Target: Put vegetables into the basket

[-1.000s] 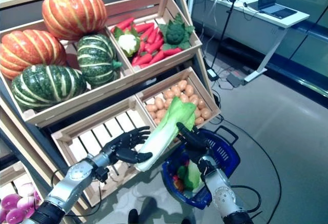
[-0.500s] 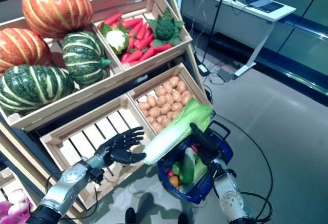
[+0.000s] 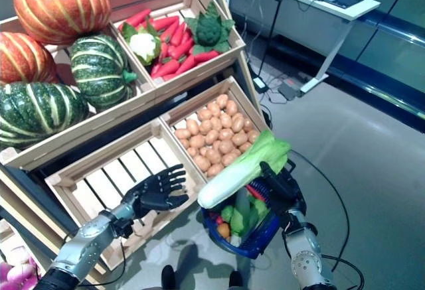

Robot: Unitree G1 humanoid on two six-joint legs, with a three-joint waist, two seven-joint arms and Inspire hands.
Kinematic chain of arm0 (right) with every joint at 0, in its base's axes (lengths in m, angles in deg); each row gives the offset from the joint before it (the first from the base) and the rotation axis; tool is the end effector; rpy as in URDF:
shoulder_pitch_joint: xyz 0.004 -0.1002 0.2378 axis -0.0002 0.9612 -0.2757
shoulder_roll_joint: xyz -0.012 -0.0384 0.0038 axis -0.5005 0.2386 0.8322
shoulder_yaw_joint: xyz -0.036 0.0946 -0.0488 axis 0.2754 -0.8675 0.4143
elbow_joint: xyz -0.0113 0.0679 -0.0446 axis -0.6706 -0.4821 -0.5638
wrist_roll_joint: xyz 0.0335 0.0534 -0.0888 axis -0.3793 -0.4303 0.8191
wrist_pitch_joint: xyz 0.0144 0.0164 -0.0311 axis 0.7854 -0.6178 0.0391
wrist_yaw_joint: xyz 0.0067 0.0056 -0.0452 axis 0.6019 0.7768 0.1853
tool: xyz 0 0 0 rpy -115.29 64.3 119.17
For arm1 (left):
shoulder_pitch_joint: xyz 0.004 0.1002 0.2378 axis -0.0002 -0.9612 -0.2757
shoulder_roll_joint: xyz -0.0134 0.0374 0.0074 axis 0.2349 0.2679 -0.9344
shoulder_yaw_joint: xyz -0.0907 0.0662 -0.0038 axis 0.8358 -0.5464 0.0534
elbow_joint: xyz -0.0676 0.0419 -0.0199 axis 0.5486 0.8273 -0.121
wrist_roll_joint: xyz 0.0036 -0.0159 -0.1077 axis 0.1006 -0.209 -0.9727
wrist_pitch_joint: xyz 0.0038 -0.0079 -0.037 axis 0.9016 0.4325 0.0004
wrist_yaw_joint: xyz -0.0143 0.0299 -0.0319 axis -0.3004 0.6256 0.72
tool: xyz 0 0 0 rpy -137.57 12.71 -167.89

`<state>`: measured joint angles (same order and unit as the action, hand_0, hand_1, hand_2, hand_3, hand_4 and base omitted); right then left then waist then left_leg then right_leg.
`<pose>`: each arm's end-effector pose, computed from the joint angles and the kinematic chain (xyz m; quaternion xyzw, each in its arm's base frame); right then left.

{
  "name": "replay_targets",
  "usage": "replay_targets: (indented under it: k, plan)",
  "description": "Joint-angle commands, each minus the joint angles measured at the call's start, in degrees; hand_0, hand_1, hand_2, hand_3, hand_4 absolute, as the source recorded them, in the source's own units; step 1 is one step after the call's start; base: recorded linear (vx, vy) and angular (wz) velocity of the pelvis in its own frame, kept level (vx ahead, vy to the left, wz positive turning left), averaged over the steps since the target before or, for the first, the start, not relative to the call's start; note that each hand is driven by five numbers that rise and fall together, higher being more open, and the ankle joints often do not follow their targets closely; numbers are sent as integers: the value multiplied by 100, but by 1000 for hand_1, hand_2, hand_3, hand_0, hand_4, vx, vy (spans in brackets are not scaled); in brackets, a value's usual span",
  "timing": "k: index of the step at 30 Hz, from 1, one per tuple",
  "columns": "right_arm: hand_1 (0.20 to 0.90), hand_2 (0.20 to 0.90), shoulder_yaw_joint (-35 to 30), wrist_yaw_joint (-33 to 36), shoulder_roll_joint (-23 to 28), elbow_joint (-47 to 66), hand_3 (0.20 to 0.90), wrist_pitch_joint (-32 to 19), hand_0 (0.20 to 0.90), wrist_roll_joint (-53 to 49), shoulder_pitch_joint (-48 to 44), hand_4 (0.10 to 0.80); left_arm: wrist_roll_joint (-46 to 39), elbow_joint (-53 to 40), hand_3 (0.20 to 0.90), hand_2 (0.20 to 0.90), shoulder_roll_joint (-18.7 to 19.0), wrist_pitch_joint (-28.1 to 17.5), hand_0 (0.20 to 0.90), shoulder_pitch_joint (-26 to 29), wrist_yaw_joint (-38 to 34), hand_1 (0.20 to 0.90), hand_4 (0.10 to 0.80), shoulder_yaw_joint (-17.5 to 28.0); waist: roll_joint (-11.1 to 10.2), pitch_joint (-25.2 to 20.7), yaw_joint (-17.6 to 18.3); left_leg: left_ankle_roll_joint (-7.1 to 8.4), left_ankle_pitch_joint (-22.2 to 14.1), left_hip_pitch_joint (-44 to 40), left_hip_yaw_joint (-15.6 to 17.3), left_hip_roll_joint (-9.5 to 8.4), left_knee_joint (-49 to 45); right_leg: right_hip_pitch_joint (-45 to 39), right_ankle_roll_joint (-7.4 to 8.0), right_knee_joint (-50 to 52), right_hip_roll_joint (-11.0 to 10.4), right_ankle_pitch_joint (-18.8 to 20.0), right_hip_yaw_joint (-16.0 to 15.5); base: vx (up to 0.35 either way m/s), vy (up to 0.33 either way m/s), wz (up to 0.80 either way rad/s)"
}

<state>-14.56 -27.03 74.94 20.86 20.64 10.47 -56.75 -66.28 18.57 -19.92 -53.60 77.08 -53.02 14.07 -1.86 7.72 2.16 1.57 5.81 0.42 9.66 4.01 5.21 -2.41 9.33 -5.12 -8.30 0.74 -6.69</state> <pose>0.1862 -0.2394 -0.0130 0.3783 0.0948 -0.1175 0.9133 0.2036 0.2105 0.0037 -0.0832 0.1695 -0.2178 0.9576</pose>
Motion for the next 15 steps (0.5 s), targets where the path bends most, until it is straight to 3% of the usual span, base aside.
replay_targets:
  k: [1, 8, 15]
  plan:
    - [300, 300, -726, 208, 198, 277, 300, -836, 300, 153, -624, 400, -561, -366, 900, 900, -63, -392, 900, 521, 153, 900, 800, 382, 5, -18, -60, 148, -534, -256, -107, 270, -21, 78, -52, 157, -126, 216, -125, 0, 0, 0]
    - [300, 300, -921, 402, 549, -405, 300, -1319, 300, -269, -1140, 400, -936, -728, 900, 900, 114, -648, 900, 868, 54, 900, 800, 456, 32, 498, -157, 131, -437, 77, -159, 268, -104, 530, -157, 486, -37, 129, -51, -140, -20, -2]
    - [300, 300, -991, 512, 906, -1420, 300, -1562, 300, -690, -1964, 400, -1305, -870, 900, 900, 344, -1235, 900, 1603, -131, 900, 800, 400, 185, 1267, -297, 208, -549, 1213, -474, 326, -1360, 1329, -438, 1595, 115, -197, -20, -202, -79, 1]
